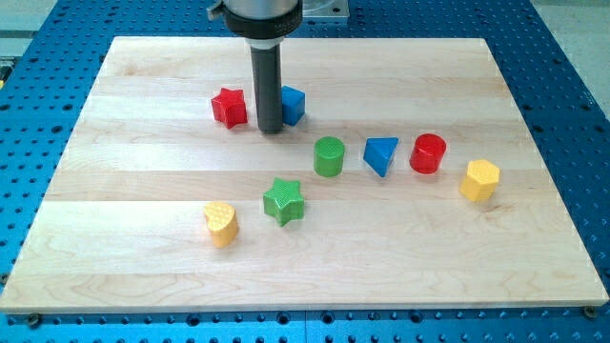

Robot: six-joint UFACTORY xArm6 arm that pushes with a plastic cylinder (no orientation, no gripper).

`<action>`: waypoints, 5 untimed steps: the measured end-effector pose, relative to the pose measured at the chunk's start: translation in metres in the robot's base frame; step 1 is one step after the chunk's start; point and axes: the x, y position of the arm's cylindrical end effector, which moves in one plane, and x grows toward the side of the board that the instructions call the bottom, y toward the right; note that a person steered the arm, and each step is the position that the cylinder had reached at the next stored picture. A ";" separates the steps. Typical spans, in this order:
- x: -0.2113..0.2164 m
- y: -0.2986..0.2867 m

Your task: Place the cube at the top center of the board

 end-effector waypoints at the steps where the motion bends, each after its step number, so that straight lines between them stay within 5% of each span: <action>1: -0.057 0.015; 3: -0.028 0.024; 5: -0.048 0.082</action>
